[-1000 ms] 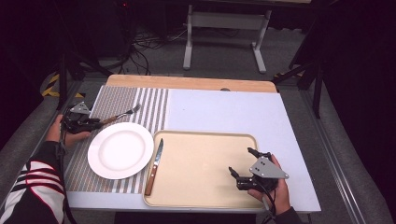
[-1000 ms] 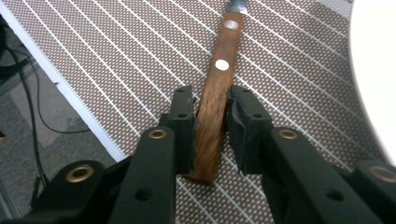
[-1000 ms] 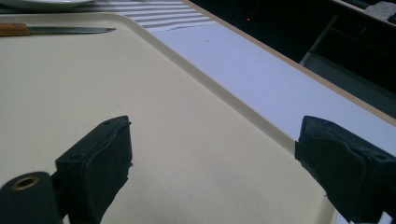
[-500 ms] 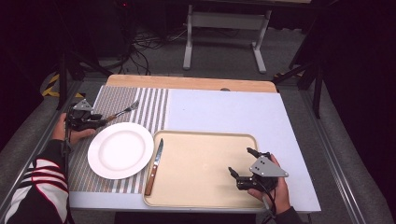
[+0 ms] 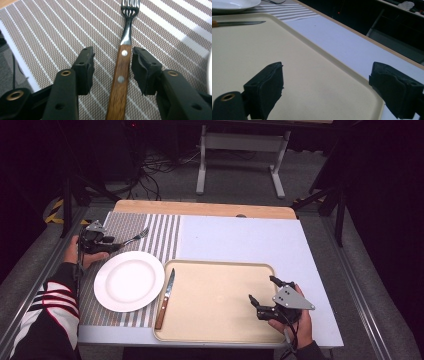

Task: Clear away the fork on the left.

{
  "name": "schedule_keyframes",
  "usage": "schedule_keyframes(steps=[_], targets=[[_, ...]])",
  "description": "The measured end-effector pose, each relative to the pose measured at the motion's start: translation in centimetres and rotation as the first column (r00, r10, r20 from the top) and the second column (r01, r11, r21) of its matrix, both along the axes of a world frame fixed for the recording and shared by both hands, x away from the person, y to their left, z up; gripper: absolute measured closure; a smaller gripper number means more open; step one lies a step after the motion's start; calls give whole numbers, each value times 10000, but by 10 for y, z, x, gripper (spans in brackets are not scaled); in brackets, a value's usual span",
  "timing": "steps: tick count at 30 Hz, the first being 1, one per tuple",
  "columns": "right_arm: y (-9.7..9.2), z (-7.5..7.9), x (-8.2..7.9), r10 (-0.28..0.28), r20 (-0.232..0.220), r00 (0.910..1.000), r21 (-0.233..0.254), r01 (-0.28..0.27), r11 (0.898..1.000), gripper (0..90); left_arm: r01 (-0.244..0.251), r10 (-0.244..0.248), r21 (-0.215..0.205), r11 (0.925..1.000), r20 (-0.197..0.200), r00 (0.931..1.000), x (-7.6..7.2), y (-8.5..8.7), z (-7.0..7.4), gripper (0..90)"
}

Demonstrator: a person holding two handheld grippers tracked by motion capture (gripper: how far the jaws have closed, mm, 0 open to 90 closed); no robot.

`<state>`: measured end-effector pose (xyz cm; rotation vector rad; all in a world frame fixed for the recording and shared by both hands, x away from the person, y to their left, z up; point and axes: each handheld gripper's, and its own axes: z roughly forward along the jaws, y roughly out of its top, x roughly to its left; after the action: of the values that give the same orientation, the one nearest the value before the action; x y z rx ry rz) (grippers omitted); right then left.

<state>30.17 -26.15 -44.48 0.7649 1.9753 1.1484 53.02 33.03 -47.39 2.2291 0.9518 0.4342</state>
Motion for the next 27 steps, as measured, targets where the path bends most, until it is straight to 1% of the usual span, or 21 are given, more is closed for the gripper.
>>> schedule_keyframes(steps=[1, 2, 4, 6, 7, 8, 9, 10, 11, 12, 13, 14, 15, 17, 19, 24, 25, 27], targets=[[0, 0, 0, -22, 12, 10000, 29, 22, 10000, 124, 43, -43, 6, 10000, -73, 10000, 1, -2, -1, 541], [-1, 1, 0, -37, 12, 10000, 61, 37, 10000, 124, 34, -34, 124, 9999, -5, 10000, 2, -4, -2, 540], [-1, 1, 0, -16, 32, 10000, 86, 16, 10000, 124, -6, 6, 33, 10000, -196, 9998, 3, -6, -3, 533], [-1, 1, 0, 18, 1, 10000, 87, -18, 10000, 124, -86, 86, -28, 10000, -119, 9999, 5, -8, -4, 547], [-1, 1, 0, 25, 2, 10000, 64, -25, 10000, 124, -147, 145, -120, 9998, -175, 9997, 5, -9, -4, 548], [-1, 1, 0, 54, -5, 10000, 64, -54, 10000, 124, -33, 32, -50, 10000, -177, 9998, 5, -9, -4, 557], [-1, 1, 0, 77, -13, 10000, 50, -77, 10000, 124, -33, 32, -84, 10000, -195, 9998, 5, -10, -4, 577], [-1, 1, 0, 76, 13, 10000, -1, -76, 10000, 126, 63, -64, -32, 10000, -210, 9998, 6, -10, -4, 584], [0, 0, 0, 19, 55, 10000, -56, -18, 10000, 133, 188, -192, -152, 9997, -294, 9994, 5, -11, -4, 619], [0, 0, 0, -7, 85, 10000, -84, 8, 10000, 136, 236, -239, -126, 9996, -263, 9994, 5, -12, -4, 663], [0, 0, 0, -11, 89, 10000, -96, 12, 10000, 136, 234, -238, -128, 9996, -297, 9993, 5, -12, -4, 667], [1, 0, -1, -1, 119, 9999, -120, 2, 9999, 137, 248, -255, -215, 9995, -354, 9990, 5, -12, -4, 675], [1, 0, -1, 13, 123, 9999, -138, -11, 9999, 138, 325, -333, -213, 9992, -374, 9987, 5, -11, -4, 702], [2, 0, -1, 47, 92, 9999, -175, -45, 9998, 138, 283, -290, -198, 9994, -394, 9988, 5, -11, -4, 725], [2, 0, 0, 76, 86, 9999, -183, -75, 9998, 138, 382, -393, -258, 9989, -433, 9983, 5, -12, -3, 767], [4, 0, -1, 127, 91, 9999, -252, -125, 9996, 138, 397, -398, -22, 9992, -406, 9984, 3, -14, -2, 776], [4, 0, -1, 134, 96, 9999, -250, -132, 9996, 138, 376, -377, -32, 9993, -391, 9985, 3, -14, -2, 777], [4, 1, -1, 152, 115, 9998, -249, -149, 9996, 139, 414, -411, 119, 9991, -221, 9989, 2, -14, -2, 777]])
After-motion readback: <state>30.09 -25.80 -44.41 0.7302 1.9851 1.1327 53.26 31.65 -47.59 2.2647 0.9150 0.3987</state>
